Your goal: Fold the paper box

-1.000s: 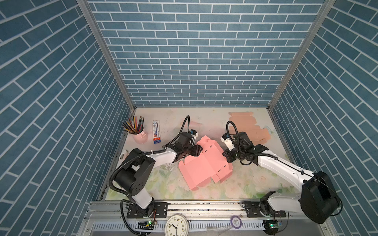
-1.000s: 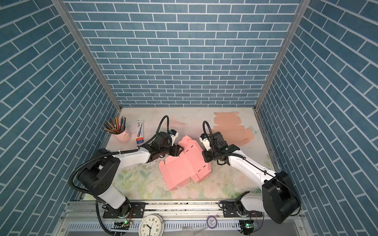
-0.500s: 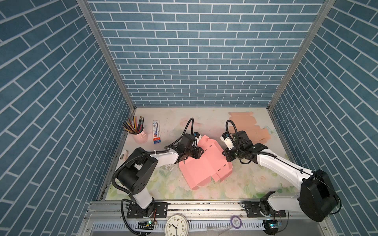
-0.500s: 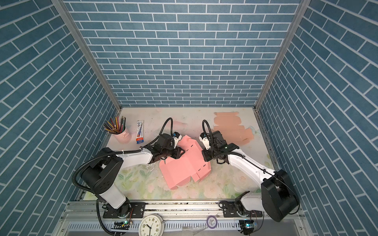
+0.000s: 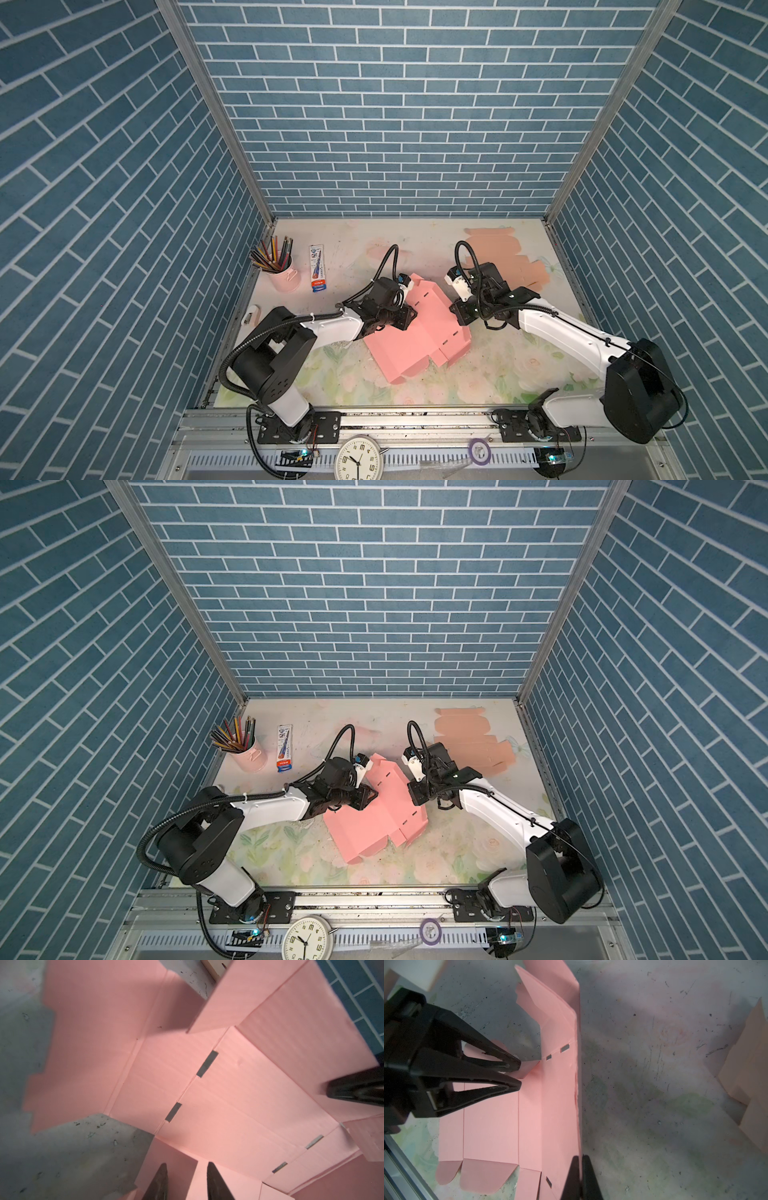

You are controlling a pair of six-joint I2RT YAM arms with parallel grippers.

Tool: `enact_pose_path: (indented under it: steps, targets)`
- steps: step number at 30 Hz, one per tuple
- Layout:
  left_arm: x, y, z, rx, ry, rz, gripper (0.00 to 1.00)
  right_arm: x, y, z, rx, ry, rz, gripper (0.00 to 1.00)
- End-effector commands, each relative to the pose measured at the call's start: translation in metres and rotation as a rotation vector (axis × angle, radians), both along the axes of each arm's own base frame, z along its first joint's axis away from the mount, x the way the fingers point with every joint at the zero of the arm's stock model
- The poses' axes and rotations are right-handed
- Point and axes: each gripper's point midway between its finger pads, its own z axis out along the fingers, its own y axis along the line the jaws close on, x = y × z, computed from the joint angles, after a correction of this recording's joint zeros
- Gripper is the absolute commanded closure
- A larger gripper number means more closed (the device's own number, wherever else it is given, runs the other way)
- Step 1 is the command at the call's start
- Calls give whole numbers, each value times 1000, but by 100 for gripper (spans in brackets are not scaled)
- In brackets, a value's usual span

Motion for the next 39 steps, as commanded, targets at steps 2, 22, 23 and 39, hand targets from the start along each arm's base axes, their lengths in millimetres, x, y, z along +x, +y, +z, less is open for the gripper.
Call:
enact_pose_path:
  steps: [2, 22, 23, 39]
  targets:
    - [-5, 4, 5, -18, -3, 10, 68, 0, 1, 4, -91, -62, 47, 100]
    - [81, 86, 93, -312, -147, 323, 69, -9, 9, 23, -513, -413, 183, 100]
    - [86, 90, 91, -312, -146, 333, 69, -10, 12, 25, -529, -436, 196, 100]
    - [94, 60, 37, -246, -66, 179, 65, -8, 40, 26, -724, -663, 345, 100]
